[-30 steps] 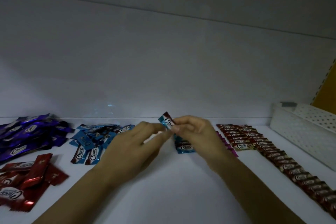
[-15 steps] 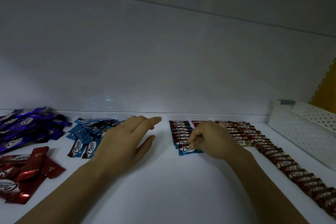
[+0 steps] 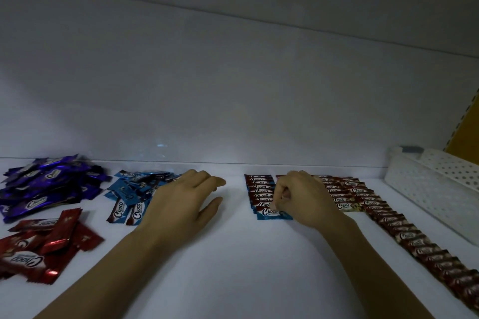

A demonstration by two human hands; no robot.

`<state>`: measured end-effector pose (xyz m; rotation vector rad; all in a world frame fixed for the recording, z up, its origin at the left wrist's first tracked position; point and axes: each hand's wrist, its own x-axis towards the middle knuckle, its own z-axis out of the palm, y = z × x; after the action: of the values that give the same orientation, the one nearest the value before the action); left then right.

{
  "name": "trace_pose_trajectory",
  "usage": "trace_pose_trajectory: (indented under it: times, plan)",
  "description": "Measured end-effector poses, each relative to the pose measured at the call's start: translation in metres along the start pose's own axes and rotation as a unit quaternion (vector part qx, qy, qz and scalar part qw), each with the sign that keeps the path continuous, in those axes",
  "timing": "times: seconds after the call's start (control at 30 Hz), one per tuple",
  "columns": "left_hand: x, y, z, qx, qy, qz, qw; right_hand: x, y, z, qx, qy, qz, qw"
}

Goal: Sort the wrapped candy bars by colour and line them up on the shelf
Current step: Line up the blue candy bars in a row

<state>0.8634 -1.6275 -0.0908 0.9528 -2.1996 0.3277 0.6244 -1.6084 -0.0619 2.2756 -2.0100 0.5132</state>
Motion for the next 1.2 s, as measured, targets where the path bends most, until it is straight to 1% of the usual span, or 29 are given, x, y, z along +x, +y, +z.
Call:
trace_pose_trajectory:
  times: [0.03,0.07,0.1,0.13,0.17,0.23,0.27,0.33,0.43,0.47,0.5,0.57,0.6,0.67,0.73,0.87,0.93,1.0,1.07,1.13,1.2]
  plan:
    - [0.001,-0.001,0.0,0.012,0.007,-0.015,1.0,0.001,-0.004,-0.001,0.021,0.034,-0.001,0.999]
    - [0.001,-0.002,0.0,0.024,0.02,-0.04,0.999,0.002,-0.01,-0.001,0.066,0.066,0.0,0.996]
    - [0.001,-0.005,0.0,0.036,0.035,-0.073,0.996,0.005,-0.019,-0.002,0.129,0.083,0.001,0.988]
    - [0.001,-0.01,-0.001,0.054,0.042,-0.111,0.991,0.011,-0.032,-0.001,0.19,0.073,0.0,0.979]
    - [0.0,-0.015,-0.002,0.076,0.033,-0.155,0.984,0.019,-0.048,0.003,0.231,0.044,-0.006,0.972]
    - [-0.006,-0.027,-0.002,0.129,-0.036,-0.255,0.958,0.038,-0.082,0.018,0.268,-0.014,-0.031,0.963]
    - [-0.011,-0.034,0.0,0.156,-0.076,-0.302,0.937,0.05,-0.098,0.027,0.274,-0.023,-0.044,0.96]
    - [-0.02,-0.043,0.005,0.173,-0.123,-0.368,0.905,0.072,-0.125,0.045,0.249,-0.014,-0.052,0.967]
    - [-0.027,-0.051,0.012,0.13,-0.168,-0.411,0.886,0.096,-0.148,0.072,0.146,-0.007,-0.046,0.988]
    - [-0.028,-0.053,0.013,0.109,-0.181,-0.414,0.886,0.098,-0.151,0.079,0.124,-0.018,-0.029,0.992]
    - [-0.028,-0.055,0.014,0.09,-0.18,-0.409,0.89,0.098,-0.152,0.083,0.125,-0.034,-0.008,0.992]
    - [-0.028,-0.057,0.014,0.068,-0.154,-0.379,0.91,0.096,-0.152,0.088,0.188,-0.07,0.017,0.979]
    - [-0.027,-0.057,0.013,0.057,-0.145,-0.362,0.919,0.094,-0.15,0.088,0.243,-0.086,0.018,0.966]
    - [-0.026,-0.057,0.014,0.03,-0.137,-0.341,0.929,0.085,-0.147,0.081,0.359,-0.109,0.02,0.927]
    - [-0.025,-0.055,0.015,0.009,-0.134,-0.321,0.937,0.077,-0.144,0.076,0.435,-0.107,0.035,0.893]
    - [-0.021,-0.049,0.018,-0.028,-0.131,-0.282,0.95,0.061,-0.14,0.075,0.54,-0.093,0.101,0.83]
    - [-0.017,-0.046,0.019,-0.018,-0.14,-0.255,0.957,0.056,-0.136,0.072,0.572,-0.098,0.126,0.805]
    - [-0.014,-0.043,0.018,0.01,-0.146,-0.23,0.962,0.053,-0.128,0.067,0.597,-0.112,0.129,0.784]
    - [-0.011,-0.042,0.017,0.031,-0.139,-0.21,0.967,0.05,-0.119,0.065,0.611,-0.112,0.122,0.774]
    - [-0.008,-0.042,0.016,0.042,-0.119,-0.194,0.973,0.044,-0.112,0.068,0.598,-0.085,0.111,0.789]
    - [-0.006,-0.045,0.014,0.025,-0.089,-0.195,0.976,0.038,-0.108,0.072,0.588,-0.046,0.108,0.8]
